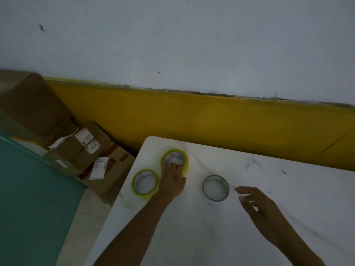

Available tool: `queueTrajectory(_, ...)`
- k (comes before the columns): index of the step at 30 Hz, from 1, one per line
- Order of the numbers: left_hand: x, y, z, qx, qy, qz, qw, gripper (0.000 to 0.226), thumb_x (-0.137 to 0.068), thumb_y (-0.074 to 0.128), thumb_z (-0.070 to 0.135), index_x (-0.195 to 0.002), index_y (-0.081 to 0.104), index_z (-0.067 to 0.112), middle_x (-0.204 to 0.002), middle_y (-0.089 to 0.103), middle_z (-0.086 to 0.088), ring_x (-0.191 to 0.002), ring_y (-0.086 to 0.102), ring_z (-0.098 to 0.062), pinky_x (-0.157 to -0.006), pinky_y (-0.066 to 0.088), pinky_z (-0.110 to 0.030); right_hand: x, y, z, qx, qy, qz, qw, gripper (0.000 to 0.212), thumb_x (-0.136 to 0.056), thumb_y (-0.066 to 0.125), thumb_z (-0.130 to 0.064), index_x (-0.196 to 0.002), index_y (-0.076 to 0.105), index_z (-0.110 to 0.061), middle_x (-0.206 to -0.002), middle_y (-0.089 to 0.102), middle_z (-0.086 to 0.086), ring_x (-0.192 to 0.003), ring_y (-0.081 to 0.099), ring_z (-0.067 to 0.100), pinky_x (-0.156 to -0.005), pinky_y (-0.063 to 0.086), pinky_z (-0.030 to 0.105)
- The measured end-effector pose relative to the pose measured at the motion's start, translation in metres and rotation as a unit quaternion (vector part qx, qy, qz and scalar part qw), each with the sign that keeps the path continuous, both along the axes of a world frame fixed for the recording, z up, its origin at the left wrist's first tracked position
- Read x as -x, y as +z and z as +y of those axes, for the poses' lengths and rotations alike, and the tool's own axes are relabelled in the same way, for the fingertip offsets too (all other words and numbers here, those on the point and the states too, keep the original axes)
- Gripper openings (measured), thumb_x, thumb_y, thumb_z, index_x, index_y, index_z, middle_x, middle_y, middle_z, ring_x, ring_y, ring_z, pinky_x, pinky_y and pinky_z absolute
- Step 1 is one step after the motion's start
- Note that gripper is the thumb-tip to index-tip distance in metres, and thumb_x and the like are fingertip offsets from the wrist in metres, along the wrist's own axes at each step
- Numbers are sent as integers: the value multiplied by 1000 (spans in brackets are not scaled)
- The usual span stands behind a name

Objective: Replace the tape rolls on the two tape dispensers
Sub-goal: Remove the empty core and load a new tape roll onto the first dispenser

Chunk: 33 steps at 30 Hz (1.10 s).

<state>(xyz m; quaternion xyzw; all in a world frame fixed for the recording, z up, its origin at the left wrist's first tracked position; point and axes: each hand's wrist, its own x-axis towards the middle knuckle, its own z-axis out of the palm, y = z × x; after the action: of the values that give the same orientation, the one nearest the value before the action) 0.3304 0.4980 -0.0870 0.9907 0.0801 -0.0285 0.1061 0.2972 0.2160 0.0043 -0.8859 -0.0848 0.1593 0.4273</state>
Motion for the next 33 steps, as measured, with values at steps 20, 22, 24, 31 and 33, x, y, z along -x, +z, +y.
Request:
queueTrajectory(20, 50, 137, -174, 628, -139, 121, 756, 38, -74, 71, 23, -112, 70, 19, -104, 77, 5, -97, 71, -13, -84, 56, -23, 4, 68, -72, -336, -225, 111, 908, 33, -98, 32, -48, -123, 46, -32, -128, 54, -2, -123, 54, 22, -107, 43, 43)
queueTrajectory(22, 62, 144, -210, 650, -140, 108, 739, 36, -72, 72, 23, -107, 74, 24, -107, 77, 4, -102, 70, -14, -86, 56, -25, 16, 75, -109, -410, -237, 150, 868, 39, -97, 34, -48, -123, 52, -26, -127, 60, 4, -118, 60, 26, -100, 49, 43)
queueTrajectory(24, 70, 151, -248, 674, -112, 90, 724, 36, -75, 71, 24, -111, 71, 25, -114, 75, 2, -110, 68, -18, -92, 55, -29, 33, 76, -145, -432, -235, 158, 856, 43, -95, 35, -50, -124, 54, -24, -127, 61, 6, -113, 63, 27, -91, 55, 43)
queueTrajectory(31, 107, 196, -388, 779, 31, 138, 611, 44, -100, 42, 28, -132, 52, 0, -116, 70, -14, -100, 69, -27, -88, 53, -43, 121, 73, -252, -225, -104, 5, 969, 109, -64, 70, -68, -151, 13, -34, -158, 22, -7, -143, 28, 10, -115, 32, 35)
queueTrajectory(33, 122, 201, -419, 789, 61, 168, 588, 38, -101, 40, 27, -125, 56, 3, -102, 74, -10, -87, 73, -22, -79, 54, -39, 147, 72, -284, -129, -77, -121, 981, 118, -65, 81, -50, -152, 4, -31, -161, 9, -12, -146, 15, 3, -117, 22, 25)
